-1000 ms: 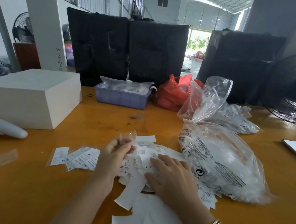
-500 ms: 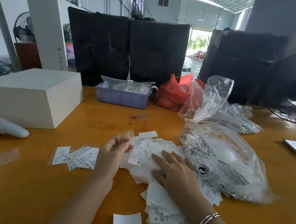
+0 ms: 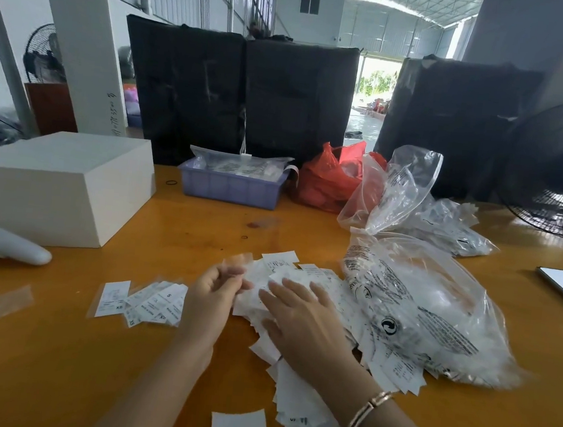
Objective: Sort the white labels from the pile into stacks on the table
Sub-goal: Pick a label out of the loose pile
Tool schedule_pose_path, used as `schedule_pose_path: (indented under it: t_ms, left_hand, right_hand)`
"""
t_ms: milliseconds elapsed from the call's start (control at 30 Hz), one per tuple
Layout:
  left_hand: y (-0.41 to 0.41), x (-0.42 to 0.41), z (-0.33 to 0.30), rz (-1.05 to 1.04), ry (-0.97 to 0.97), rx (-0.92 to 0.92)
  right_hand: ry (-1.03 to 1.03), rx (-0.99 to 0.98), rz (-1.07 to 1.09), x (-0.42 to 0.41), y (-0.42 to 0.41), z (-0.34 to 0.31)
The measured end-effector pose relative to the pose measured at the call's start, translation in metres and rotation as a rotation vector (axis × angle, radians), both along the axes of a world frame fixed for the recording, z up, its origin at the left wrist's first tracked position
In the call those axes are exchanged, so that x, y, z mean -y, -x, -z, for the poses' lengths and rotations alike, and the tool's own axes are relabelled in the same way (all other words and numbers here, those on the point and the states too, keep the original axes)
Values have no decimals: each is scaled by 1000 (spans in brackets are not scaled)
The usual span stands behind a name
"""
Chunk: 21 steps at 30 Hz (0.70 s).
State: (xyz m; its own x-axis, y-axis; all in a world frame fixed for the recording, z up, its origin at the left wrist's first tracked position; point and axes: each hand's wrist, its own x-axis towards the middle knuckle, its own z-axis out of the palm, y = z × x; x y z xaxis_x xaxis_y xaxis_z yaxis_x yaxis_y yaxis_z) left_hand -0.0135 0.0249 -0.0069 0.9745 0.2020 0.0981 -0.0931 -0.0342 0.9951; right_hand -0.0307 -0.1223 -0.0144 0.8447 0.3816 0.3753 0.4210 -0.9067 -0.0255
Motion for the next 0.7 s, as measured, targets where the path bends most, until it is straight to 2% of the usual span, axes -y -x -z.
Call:
schedule_pose_path:
  t_ms: [100,200,267,367,467,567,700]
  left_hand:
    - [-1,-1,0,-7,16,-10]
    - [-1,-2,0,-8,17,-2]
    - [-2,-2,-1,-9,21,6]
    - [-2,-4,-1,-12,22,1]
    - [-4,-6,-2,-19,46,2]
    - [-3,-6,-3,-5,44,10]
    - [2,0,-2,49,9,12]
  right_hand:
    - [133,-121,39,-10,-12,-9]
    - [249,-28,47,-14,-19,-17]
    - [196,26,52,-15,-20,-18]
    - [-95,8,68,-15,-19,-15]
    - [-594,-74,80,-13,-17,-17]
    - [-983,-124,85,-1,-9,-22]
    - [-1267,-241,123,17,8,-20]
